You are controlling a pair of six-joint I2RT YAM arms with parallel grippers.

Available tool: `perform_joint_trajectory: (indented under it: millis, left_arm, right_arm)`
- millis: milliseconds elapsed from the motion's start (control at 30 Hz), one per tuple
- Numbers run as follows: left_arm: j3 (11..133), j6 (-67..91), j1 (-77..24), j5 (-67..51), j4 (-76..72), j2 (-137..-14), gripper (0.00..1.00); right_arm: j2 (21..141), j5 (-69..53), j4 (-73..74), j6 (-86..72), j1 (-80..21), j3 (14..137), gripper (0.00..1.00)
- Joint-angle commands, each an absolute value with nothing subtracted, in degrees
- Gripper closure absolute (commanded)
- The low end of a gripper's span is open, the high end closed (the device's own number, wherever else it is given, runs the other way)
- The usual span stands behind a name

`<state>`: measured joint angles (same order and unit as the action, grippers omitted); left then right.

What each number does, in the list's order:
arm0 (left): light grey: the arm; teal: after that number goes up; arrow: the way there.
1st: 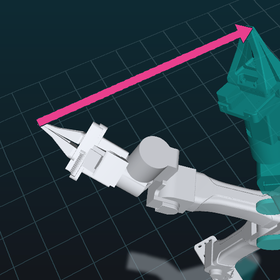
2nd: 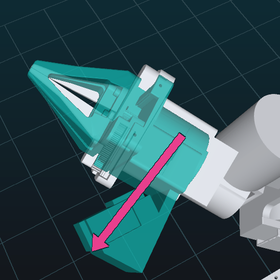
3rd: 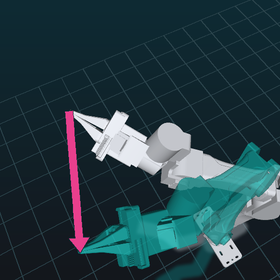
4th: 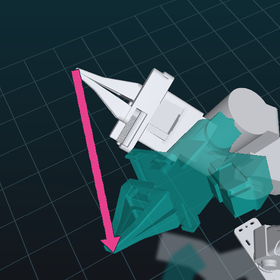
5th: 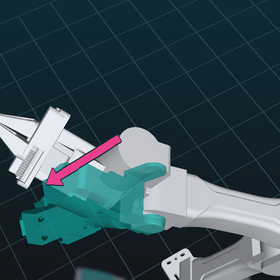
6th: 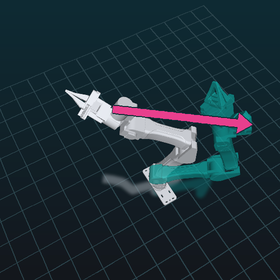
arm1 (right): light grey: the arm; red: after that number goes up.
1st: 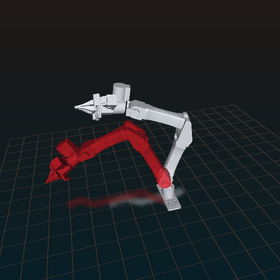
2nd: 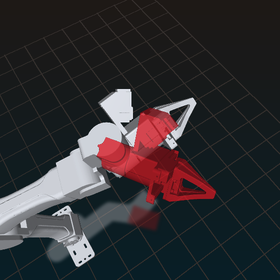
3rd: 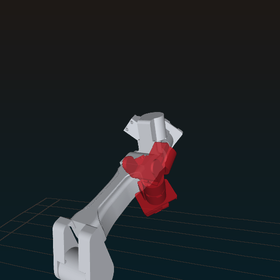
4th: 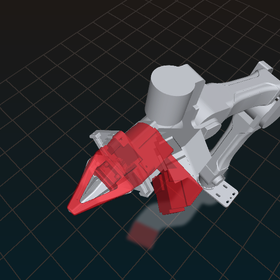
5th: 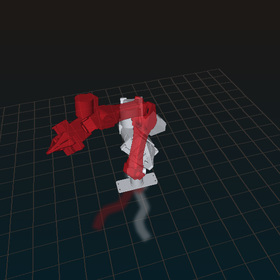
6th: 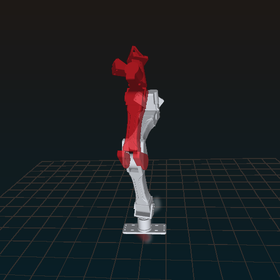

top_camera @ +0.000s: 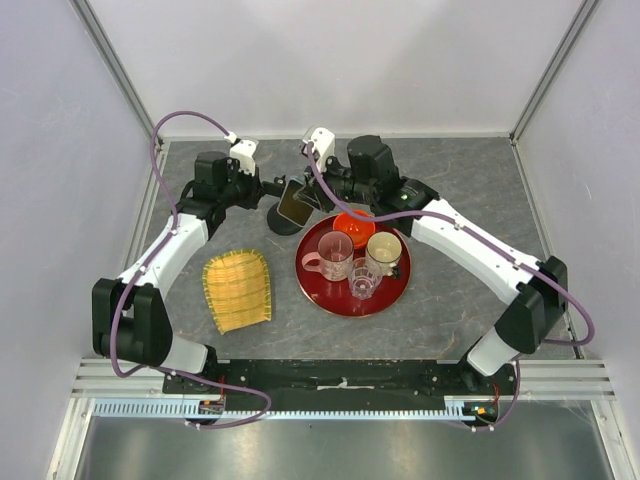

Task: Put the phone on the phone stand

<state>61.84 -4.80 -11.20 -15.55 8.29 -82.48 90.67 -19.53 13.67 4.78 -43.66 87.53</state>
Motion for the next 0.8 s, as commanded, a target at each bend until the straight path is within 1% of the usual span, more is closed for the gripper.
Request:
perform_joint_trajectory:
  millis: [0,67,100,133,333,467,667,767]
  left_arm:
    - [61.96,-8.17,-10.9,-18.28,5.27,-81.74,0.9]
    - [61.96,-8.0,-10.9,-17.93,5.97,-81.39,0.91]
    - [61.79,-7.74,-10.99,-18.1,6.15,-81.13,0.96]
    - [61.7,-7.47,-10.9,-18.19,6.59,-80.95,0.98]
    - [60.12,-7.64,-12.21,-17.41,7.56,-79.02,0.98]
    - [59.59,-8.7,-13.27,-16.08,8.08,-78.66,0.98]
    - [60.9,-11.16,-13.45,-20.74,10.72,-78.75,0.98]
    - [62.13,-11.86,-13.54,-21.01,12.92,-79.71,0.98]
  right_arm:
    - [93.33,-21.8,10.18,8.17,-42.98,94.21,1.0]
    - [95.36,-23.11,11.42,9.49,-43.07,96.94,1.0]
    - [95.88,-23.99,12.3,11.93,-42.98,97.81,1.0]
    - [96.58,-24.78,12.48,13.08,-42.98,98.17,1.0]
    - [100.44,-27.86,14.06,23.26,-42.98,101.33,1.0]
    - [104.23,-34.51,18.88,29.25,-43.07,105.9,1.0]
    - [107.66,-44.11,23.99,43.22,-42.98,108.72,1.0]
    - [111.26,-46.23,27.75,45.52,-42.8,113.1,1.0]
